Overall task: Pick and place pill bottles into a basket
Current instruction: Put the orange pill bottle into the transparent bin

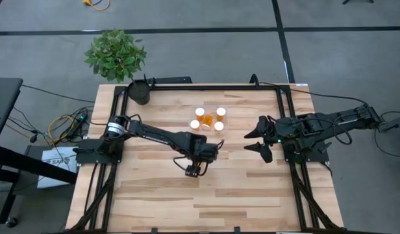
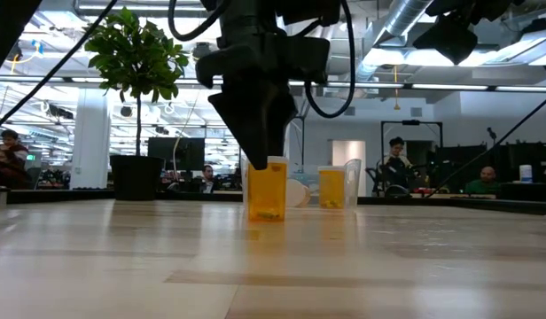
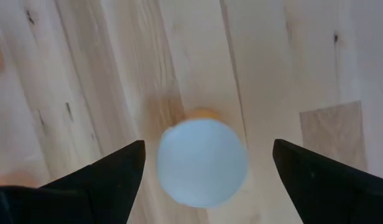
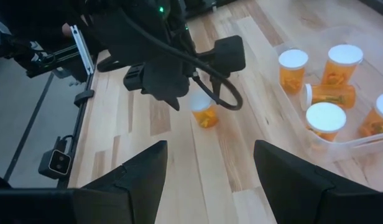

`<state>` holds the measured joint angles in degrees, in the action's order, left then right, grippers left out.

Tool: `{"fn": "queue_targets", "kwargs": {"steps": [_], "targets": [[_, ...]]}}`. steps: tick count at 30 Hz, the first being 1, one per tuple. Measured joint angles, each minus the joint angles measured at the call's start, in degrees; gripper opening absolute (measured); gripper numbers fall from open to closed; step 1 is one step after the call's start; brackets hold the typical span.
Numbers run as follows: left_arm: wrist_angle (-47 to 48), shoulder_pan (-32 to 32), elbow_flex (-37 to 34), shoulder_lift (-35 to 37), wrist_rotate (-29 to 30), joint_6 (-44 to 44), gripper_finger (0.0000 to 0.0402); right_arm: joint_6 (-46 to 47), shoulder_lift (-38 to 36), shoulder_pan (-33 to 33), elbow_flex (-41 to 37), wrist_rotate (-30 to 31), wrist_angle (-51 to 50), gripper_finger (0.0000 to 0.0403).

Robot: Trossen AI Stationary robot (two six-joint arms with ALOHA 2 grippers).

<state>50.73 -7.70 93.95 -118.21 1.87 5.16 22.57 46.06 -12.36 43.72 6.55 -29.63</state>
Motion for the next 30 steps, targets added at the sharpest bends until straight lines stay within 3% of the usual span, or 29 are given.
{"fn": "queue_targets", "kwargs": {"steps": [14, 30], "targets": [[-0.14, 0.67, -0.42, -0.01, -0.09, 0.14, 0.0340, 0.04, 0.00, 0.00, 0.00, 1.09, 0.02, 0.0234], [-0.14, 0.91, -0.39, 0.01, -0.09, 0.71, 0.0238, -0.05, 0.00, 0.00, 0.00, 1.09, 0.02, 0.0234]]}}
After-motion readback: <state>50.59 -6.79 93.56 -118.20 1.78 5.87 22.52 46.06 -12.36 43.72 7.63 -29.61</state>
